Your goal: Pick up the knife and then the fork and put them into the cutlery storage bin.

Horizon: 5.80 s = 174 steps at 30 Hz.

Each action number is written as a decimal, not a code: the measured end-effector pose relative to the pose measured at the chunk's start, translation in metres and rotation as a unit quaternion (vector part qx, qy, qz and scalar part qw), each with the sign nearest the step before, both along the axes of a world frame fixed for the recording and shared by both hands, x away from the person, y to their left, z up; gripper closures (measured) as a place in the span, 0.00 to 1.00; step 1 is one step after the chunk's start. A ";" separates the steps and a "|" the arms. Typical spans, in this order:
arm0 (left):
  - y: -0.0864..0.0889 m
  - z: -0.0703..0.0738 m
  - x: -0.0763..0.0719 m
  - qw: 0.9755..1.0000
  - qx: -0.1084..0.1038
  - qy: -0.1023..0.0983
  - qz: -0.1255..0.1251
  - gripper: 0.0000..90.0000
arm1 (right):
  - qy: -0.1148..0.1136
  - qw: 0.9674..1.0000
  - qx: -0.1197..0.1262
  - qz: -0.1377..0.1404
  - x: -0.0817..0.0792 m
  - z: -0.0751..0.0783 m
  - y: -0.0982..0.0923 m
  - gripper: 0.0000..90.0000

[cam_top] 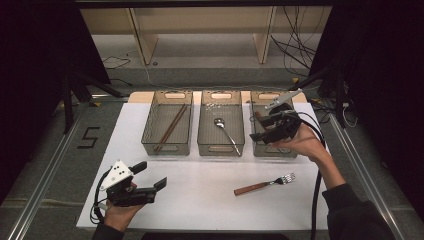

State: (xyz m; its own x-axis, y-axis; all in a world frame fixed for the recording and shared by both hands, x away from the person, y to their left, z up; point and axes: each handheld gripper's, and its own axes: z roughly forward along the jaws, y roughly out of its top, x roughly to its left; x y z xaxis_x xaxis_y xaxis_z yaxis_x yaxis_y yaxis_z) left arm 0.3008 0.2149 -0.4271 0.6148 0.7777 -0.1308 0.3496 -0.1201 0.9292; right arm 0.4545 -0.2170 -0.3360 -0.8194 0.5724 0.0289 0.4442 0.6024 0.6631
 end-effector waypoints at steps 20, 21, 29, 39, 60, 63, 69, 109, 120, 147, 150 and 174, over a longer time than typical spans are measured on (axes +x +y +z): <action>0.000 0.000 0.000 1.000 0.000 0.000 0.000 0.11 | 0.003 0.993 -0.070 0.096 -0.031 -0.028 0.026 0.32; 0.000 0.000 0.000 1.000 0.000 0.000 0.000 0.11 | 0.006 0.992 -0.072 0.101 -0.033 -0.030 0.027 0.32; 0.000 0.000 0.000 1.000 0.000 0.000 0.000 0.11 | 0.030 0.983 -0.119 0.137 -0.044 -0.056 0.037 0.32; -0.001 -0.001 0.000 1.000 -0.001 0.000 0.000 0.11 | 0.049 0.961 -0.191 0.196 -0.059 -0.083 0.048 0.37; 0.000 0.000 0.000 1.000 0.001 0.000 -0.001 0.11 | 0.071 0.926 -0.285 0.238 -0.059 -0.114 0.053 0.62; -0.001 0.000 0.000 1.000 0.001 0.000 -0.001 0.11 | 0.073 0.924 -0.288 0.239 -0.058 -0.117 0.052 0.65; -0.001 0.000 0.000 1.000 0.000 0.000 -0.001 0.11 | 0.084 0.922 -0.287 0.247 -0.057 -0.118 0.052 0.72; -0.001 -0.001 0.000 1.000 0.004 0.001 -0.001 0.11 | 0.017 0.946 -0.224 0.234 -0.055 -0.084 0.041 0.86; -0.001 -0.001 0.000 1.000 0.004 0.001 -0.001 0.11 | 0.015 0.968 -0.167 0.185 -0.049 -0.068 0.034 0.86; -0.001 -0.001 0.001 1.000 0.002 0.003 0.000 0.11 | 0.016 0.999 -0.001 -0.033 0.005 0.022 -0.010 0.86; -0.001 -0.001 0.001 1.000 0.004 0.001 -0.001 0.11 | 0.014 0.998 0.011 -0.053 0.015 0.033 -0.014 0.86; 0.001 -0.001 0.001 1.000 -0.001 0.000 0.000 0.11 | 0.020 0.980 -0.001 -0.200 0.090 0.032 -0.033 0.86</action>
